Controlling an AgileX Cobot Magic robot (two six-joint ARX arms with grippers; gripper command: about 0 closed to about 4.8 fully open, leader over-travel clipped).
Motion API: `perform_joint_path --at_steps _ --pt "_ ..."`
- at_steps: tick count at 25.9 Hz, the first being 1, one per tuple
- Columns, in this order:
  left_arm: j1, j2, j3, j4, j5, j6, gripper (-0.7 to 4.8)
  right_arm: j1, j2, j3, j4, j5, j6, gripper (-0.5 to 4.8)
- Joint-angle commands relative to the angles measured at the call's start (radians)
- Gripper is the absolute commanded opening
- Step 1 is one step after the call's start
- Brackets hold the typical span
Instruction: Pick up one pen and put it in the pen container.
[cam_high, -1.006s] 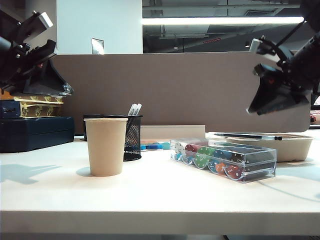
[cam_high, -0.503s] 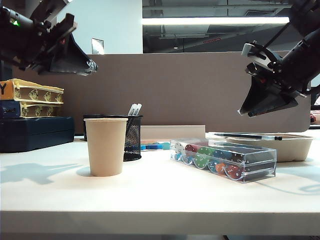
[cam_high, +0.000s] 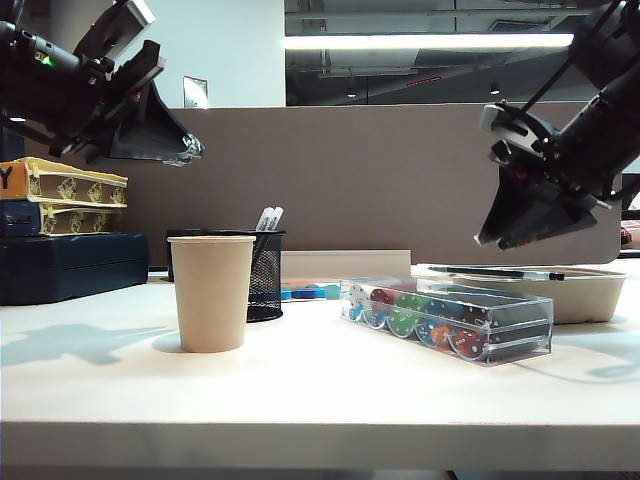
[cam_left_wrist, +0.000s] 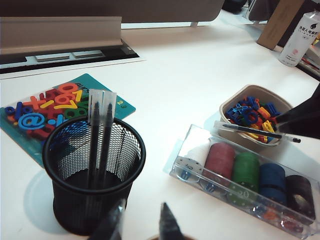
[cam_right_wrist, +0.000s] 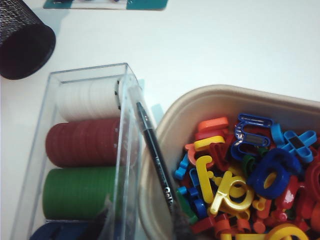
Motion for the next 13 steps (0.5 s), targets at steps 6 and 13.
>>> perform_joint_path --at_steps 6,13 --pt "-0.008 -0.005 0.01 0.023 0.008 -0.002 0.89 0.003 0.058 0.057 -0.024 0.005 -0.023 1.48" --pt "-0.008 -0.005 0.011 0.024 0.008 -0.002 0.89 0.002 0.065 0.056 -0.035 0.037 -0.043 1.49"
